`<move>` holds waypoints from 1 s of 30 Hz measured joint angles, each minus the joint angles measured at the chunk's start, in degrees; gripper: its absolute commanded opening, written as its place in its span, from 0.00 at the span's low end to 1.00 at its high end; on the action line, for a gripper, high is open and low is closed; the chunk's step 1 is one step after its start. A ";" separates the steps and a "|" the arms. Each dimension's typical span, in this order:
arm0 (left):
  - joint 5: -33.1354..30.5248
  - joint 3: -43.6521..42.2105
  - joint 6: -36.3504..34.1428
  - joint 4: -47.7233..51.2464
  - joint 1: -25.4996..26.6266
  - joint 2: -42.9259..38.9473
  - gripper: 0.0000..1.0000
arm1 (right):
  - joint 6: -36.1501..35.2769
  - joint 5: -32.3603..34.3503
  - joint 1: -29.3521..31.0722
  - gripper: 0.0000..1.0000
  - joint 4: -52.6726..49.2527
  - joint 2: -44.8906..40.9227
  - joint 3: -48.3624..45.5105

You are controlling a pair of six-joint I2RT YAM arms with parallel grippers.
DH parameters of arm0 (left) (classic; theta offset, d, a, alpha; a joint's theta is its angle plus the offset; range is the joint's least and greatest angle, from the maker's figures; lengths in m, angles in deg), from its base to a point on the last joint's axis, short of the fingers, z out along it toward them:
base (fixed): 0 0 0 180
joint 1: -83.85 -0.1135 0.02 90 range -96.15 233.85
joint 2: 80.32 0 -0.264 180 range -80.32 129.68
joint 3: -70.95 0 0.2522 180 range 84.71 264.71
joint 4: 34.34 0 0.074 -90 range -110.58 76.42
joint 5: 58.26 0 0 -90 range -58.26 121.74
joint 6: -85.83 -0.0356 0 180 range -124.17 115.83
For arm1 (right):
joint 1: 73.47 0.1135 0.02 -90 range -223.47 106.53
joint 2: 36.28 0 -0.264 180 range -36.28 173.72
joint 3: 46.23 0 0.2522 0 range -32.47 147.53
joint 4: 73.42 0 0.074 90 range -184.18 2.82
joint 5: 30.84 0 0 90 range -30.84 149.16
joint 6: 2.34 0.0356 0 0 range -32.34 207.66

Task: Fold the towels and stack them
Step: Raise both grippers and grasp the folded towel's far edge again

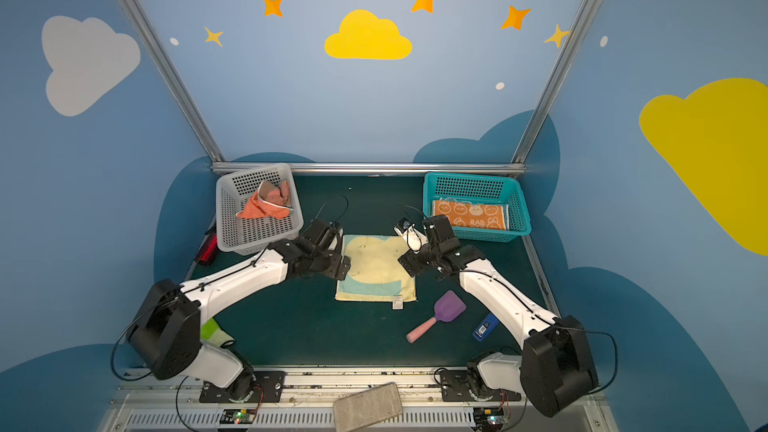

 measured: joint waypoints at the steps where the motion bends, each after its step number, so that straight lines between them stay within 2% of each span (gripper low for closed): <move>1: 0.02 2.25 0.00 -0.24 -0.90 2.29 0.98 | 0.00 -0.68 0.00 0.86 0.02 0.57 1.03; 5: 0.11 12.96 0.13 -0.20 -3.87 12.96 0.90 | -0.17 -2.86 0.00 0.71 1.40 2.80 3.28; 10: 0.35 24.83 0.17 2.08 -5.79 24.79 0.86 | 1.22 -1.86 0.09 0.66 3.28 9.53 5.79; 14: 0.85 30.16 0.39 4.07 -6.88 30.93 0.79 | -0.70 -0.42 0.09 0.58 -1.29 17.73 14.60; 17: 1.40 32.17 0.74 5.18 -7.52 33.51 0.72 | -0.22 2.05 0.09 0.50 -6.58 24.39 24.04; 20: 1.88 32.70 0.92 5.97 -7.80 34.64 0.68 | -0.22 4.28 0.09 0.49 -9.90 30.38 31.17; 25: 2.45 33.03 1.18 6.75 -7.93 35.65 0.56 | -0.83 5.55 -0.04 0.48 -14.01 37.53 35.98; 28: 2.45 34.03 1.18 6.88 -7.91 36.41 0.53 | -1.53 6.32 -0.13 0.47 -16.00 40.98 38.40; 30: 2.69 34.62 1.20 6.93 -7.91 36.81 0.46 | -1.95 6.80 -0.28 0.47 -17.05 42.64 39.93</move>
